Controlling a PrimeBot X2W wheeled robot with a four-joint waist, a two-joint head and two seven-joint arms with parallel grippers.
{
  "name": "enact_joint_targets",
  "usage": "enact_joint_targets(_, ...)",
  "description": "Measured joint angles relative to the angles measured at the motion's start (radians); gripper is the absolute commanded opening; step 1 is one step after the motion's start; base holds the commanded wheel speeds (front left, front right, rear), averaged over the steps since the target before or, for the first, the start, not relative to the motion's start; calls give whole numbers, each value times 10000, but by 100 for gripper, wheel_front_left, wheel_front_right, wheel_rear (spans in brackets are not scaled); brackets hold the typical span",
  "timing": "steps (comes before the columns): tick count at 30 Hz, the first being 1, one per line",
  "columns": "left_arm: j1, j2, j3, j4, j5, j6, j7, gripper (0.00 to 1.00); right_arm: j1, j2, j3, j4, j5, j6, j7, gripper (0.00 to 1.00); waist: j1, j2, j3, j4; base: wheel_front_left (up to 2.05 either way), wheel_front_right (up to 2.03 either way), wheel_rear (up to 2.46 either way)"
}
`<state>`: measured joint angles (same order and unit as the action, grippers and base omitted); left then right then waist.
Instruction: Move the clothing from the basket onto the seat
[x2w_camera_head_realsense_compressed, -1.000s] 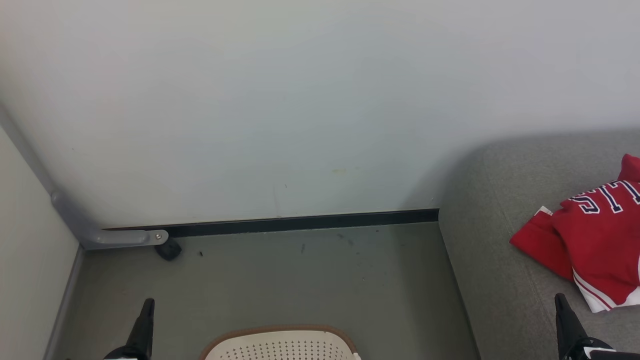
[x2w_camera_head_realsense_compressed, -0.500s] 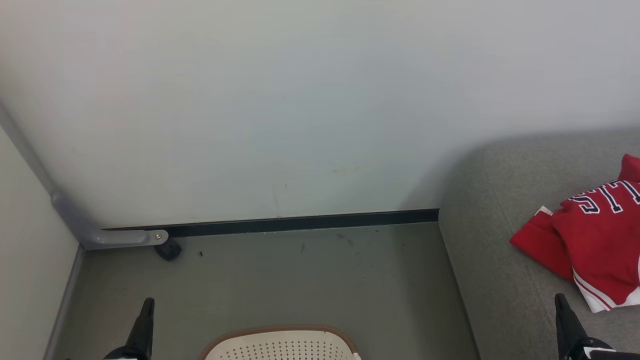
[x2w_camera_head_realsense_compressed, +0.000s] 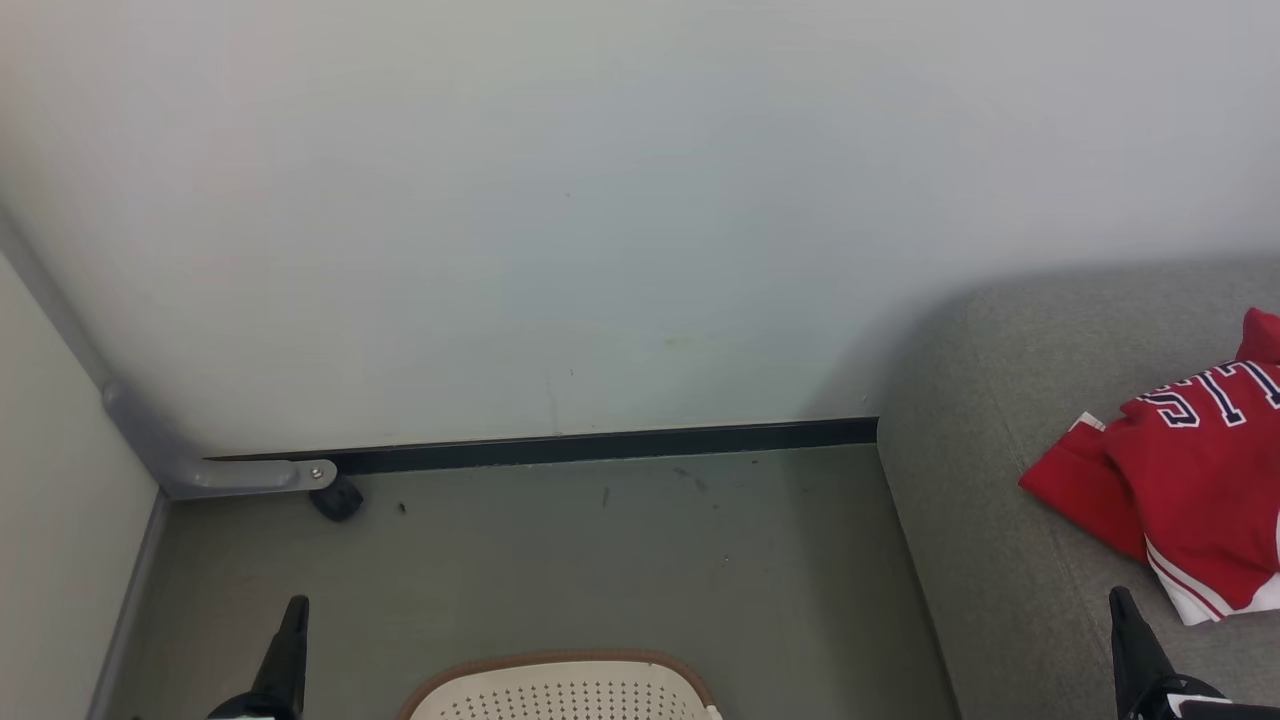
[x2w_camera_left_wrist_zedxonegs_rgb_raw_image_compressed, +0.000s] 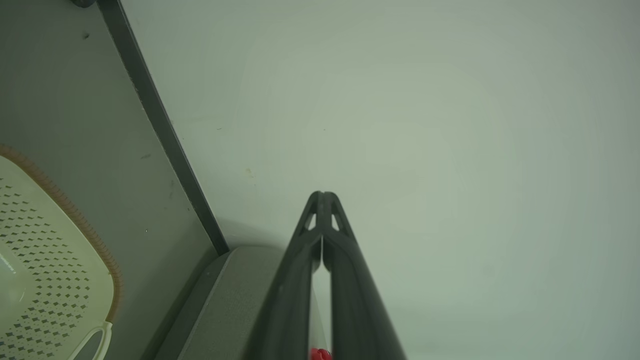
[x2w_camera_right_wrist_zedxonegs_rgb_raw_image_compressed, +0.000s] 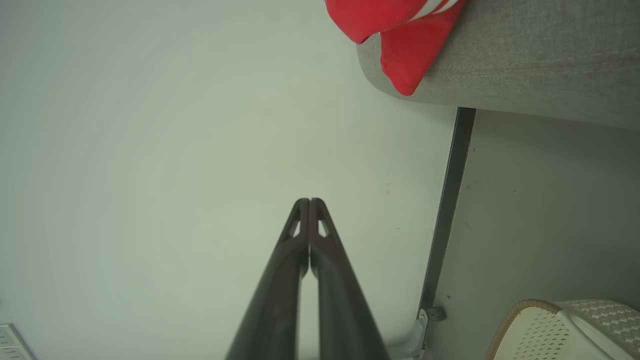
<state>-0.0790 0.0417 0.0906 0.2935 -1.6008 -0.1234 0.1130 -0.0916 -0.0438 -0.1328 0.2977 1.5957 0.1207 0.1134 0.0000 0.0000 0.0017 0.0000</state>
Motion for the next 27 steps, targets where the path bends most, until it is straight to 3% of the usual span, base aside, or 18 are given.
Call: enact_joint_targets(27,0,0,0,12,0,0,0,0,0,0,0,2,0,23,-2,0,0,0,0,0,0,0,0)
